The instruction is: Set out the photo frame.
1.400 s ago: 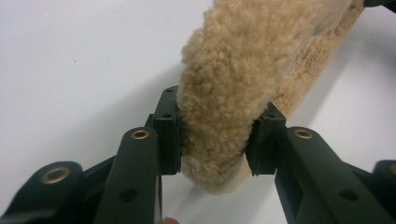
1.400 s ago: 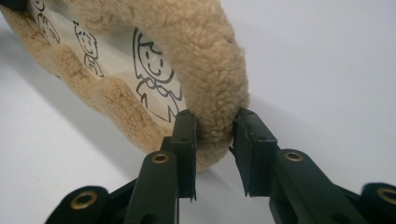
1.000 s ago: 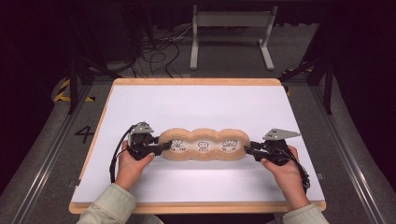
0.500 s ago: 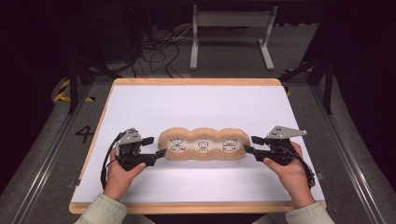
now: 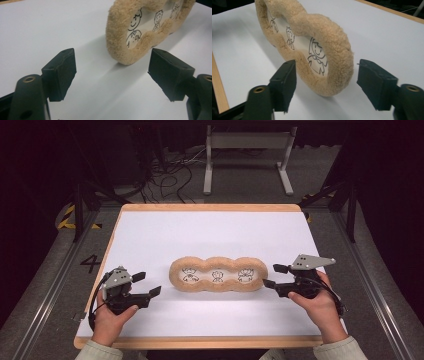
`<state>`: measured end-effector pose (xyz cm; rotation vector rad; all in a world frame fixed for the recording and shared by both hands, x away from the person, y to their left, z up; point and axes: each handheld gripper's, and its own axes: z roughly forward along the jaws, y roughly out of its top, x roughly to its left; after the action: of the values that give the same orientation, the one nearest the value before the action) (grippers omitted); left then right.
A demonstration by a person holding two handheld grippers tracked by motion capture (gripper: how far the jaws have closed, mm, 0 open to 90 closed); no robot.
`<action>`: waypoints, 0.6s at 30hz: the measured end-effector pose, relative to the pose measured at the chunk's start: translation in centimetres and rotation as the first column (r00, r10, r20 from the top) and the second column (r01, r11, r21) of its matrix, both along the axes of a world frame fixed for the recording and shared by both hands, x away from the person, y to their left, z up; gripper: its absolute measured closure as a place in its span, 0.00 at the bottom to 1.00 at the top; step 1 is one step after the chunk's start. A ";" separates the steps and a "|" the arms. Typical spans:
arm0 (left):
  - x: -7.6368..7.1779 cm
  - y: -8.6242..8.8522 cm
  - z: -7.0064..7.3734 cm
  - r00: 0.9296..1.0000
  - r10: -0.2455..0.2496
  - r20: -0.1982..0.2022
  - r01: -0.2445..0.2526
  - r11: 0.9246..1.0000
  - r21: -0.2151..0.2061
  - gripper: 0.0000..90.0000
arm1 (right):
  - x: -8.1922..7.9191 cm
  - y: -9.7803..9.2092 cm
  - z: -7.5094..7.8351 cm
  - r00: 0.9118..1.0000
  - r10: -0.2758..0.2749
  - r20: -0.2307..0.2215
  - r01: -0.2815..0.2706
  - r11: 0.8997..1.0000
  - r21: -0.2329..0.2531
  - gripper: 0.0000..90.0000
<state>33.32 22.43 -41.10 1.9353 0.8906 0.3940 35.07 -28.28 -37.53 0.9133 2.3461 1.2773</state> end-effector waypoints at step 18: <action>0.9 3.8 -1.9 0.994 0.080 -0.070 -0.084 0.995 -0.051 0.22 | -0.8 -4.4 -1.8 1.000 0.016 0.012 -0.016 1.000 -0.014 0.20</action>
<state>34.21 26.25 -42.96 1.8768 1.0177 0.3506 34.23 -32.69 -39.34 0.8815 2.3548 1.2671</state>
